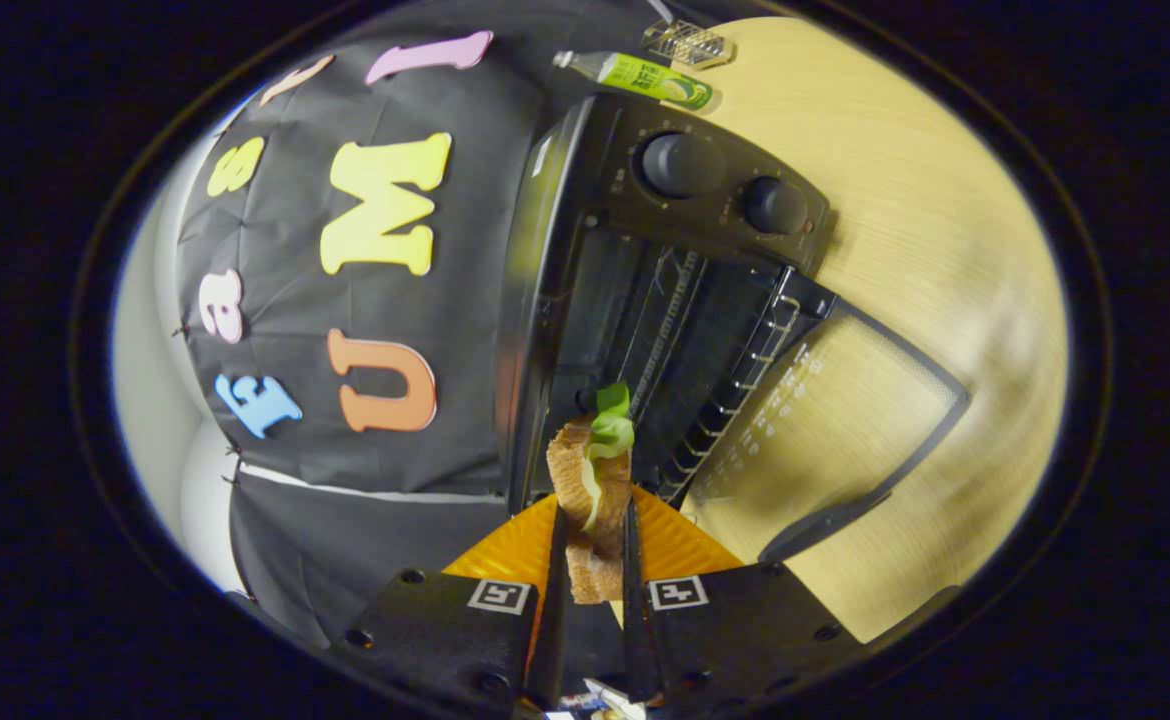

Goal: Open the toaster oven, put the food inside, and close the toaster oven door.

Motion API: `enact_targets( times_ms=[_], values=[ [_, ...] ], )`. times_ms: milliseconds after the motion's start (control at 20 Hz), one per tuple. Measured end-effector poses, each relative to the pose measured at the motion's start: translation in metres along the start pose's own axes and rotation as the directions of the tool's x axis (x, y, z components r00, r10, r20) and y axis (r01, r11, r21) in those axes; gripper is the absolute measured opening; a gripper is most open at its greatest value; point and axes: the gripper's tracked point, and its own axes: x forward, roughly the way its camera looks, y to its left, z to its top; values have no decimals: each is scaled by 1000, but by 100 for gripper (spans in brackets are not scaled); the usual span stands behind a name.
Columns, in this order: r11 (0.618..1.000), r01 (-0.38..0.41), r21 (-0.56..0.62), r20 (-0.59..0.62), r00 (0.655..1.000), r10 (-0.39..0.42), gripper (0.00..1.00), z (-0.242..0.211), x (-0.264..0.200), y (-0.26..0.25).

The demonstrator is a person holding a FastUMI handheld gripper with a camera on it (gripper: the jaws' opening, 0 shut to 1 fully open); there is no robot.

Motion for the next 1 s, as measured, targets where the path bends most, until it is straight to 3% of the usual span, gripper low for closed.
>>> enact_targets(
  times_ms=[100,250,300,550,700,850,1000],
  values=[
    [997,-49,53,60,997,46,30,15,16,-3],
    [995,-40,90,135,991,28,30,35,40,-22],
    [992,-71,108,162,985,53,30,41,46,-21],
    [991,-88,97,239,969,62,32,50,69,-17],
    [998,-52,43,223,974,41,39,40,77,-14],
    [999,20,-35,169,985,-14,59,27,81,-10],
    [988,88,-127,121,990,-73,71,16,78,-12]
  ],
)
